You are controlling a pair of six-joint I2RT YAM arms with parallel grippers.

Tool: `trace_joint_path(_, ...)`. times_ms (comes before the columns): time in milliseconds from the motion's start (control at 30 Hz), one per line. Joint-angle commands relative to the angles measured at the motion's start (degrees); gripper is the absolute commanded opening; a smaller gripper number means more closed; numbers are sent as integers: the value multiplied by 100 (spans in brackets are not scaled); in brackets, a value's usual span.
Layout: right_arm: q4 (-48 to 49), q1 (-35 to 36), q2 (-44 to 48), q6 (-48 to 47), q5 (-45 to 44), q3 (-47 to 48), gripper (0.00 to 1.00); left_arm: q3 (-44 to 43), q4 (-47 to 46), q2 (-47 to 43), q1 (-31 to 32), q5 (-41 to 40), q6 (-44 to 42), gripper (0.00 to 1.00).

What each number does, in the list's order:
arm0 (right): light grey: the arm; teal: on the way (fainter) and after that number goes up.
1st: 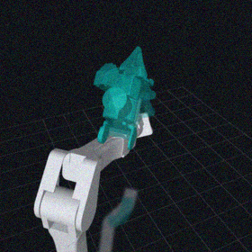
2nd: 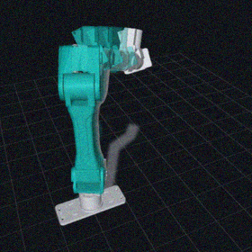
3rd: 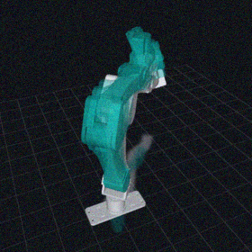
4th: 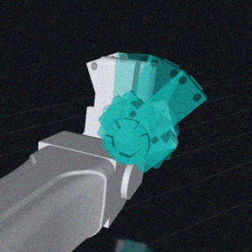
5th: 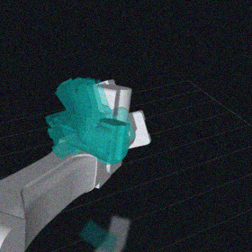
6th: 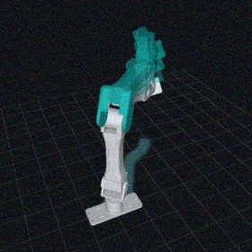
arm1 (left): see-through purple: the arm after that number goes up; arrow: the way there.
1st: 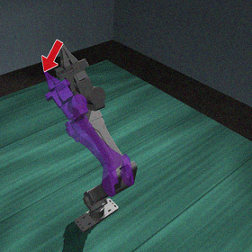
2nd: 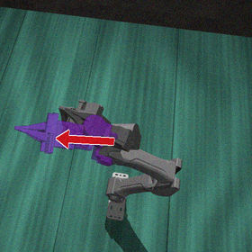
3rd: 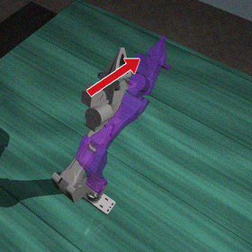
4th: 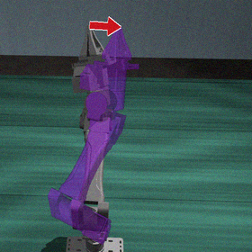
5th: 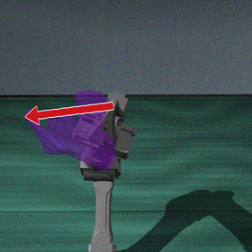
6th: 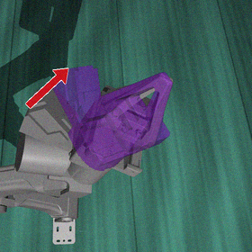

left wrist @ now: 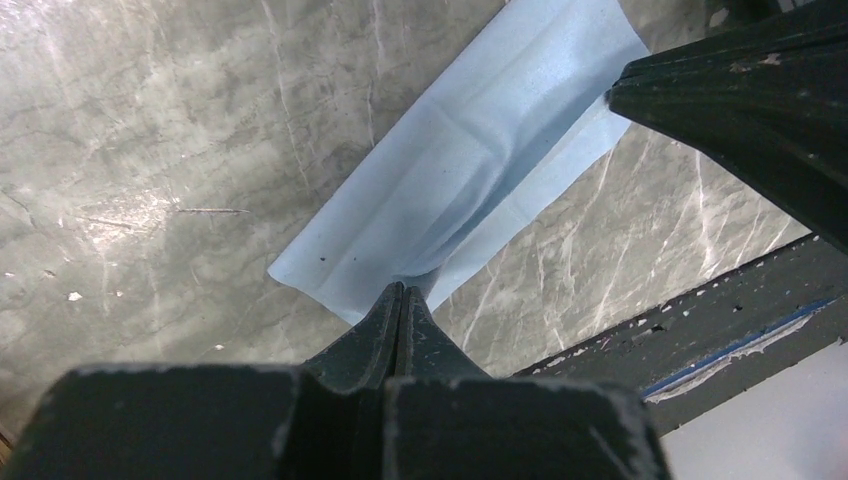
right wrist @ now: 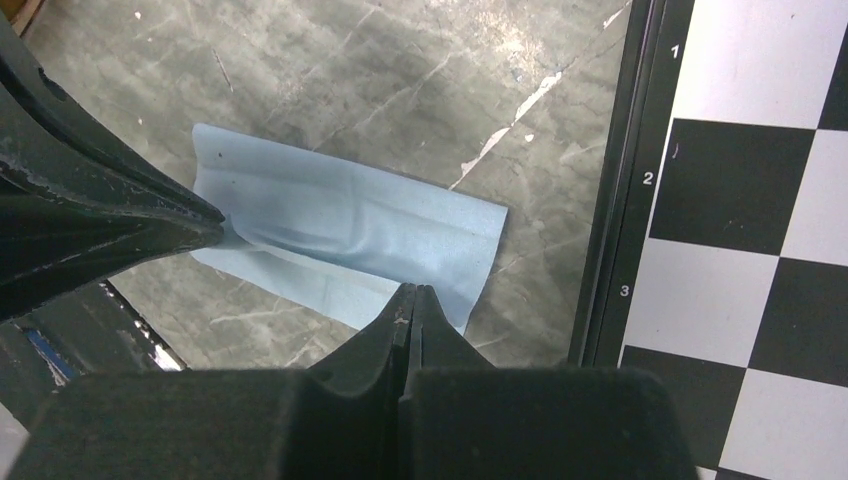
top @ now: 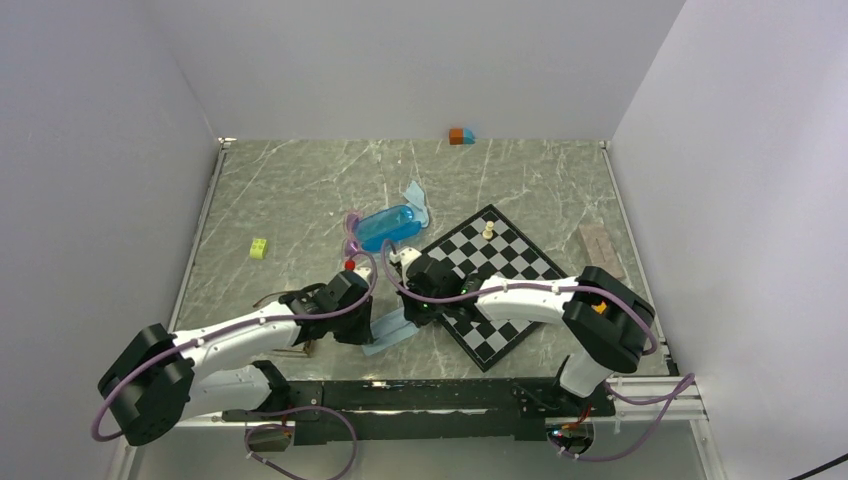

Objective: Organize the sunglasses
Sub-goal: Fold the glasses cleaning cloth at the center of the board, then smooth out the folded cleaning cloth at the center of the board.

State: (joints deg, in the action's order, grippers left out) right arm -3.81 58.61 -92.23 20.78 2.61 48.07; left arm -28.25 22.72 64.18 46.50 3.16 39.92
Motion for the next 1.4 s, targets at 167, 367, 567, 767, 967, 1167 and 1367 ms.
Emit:
trace_joint_path(167,269,30,234,252,73,-185,0,-330,117,212,224,-97,65,0)
trace_joint_path(367,328,28,206,328,151,-248,0,-434,281,374,254,-213,87,0)
trace_joint_path(567,355,57,475,419,173,-495,17,-477,380,102,332,127,146,38)
trace_joint_path(767,298,218,1444,335,289,-1027,45,-191,1066,-1129,439,-104,667,65)
trace_joint_path(967,331,239,1408,434,-221,-851,53,169,1424,-1945,437,-788,1533,76)
trace_joint_path(1167,92,239,441,569,-462,-75,50,28,1394,-1357,428,-1217,2137,63)
trace_joint_path(1367,73,239,36,738,-651,117,48,-40,1083,-655,320,-1279,2169,58)
